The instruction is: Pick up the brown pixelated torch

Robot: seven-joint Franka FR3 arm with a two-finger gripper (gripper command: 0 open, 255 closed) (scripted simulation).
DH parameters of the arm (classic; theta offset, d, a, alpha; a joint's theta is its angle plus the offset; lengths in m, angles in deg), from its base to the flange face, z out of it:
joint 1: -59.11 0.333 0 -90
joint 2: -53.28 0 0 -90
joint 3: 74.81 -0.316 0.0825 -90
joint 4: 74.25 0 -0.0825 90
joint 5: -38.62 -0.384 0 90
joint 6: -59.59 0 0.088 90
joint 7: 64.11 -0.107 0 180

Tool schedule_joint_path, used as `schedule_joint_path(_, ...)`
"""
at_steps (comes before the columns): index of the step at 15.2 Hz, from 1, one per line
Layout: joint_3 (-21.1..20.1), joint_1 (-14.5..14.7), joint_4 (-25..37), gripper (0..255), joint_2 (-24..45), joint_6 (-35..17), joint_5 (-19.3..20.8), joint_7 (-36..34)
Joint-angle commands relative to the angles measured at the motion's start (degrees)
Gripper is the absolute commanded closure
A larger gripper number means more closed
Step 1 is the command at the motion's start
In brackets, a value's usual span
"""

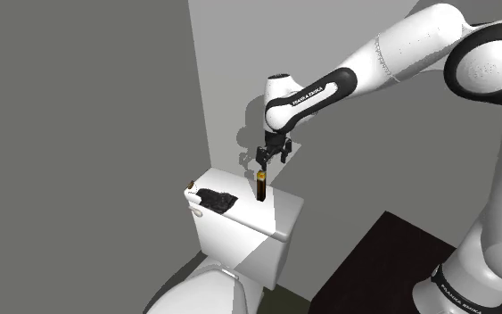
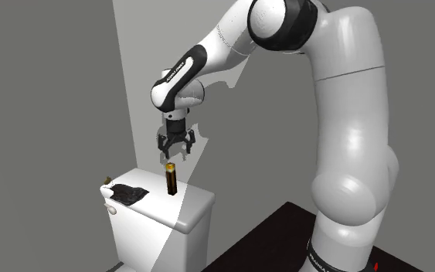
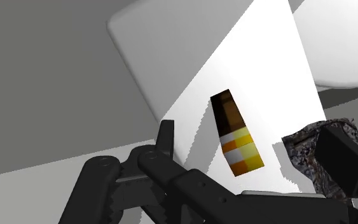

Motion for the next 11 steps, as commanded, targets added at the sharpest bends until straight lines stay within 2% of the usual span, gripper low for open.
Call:
schedule_joint_path(1,-0.09,0.23,4.56,0,5.00,-0.25,-0.07,-0.44)
schedule_joint_path(5,-0.15,0.47,12.03,0,12.86,-0.34,-0.23,-0.89)
schedule_joint_path(11,-0.10,0.51,11.43,0,15.64,-3.72,-0.15,-0.89)
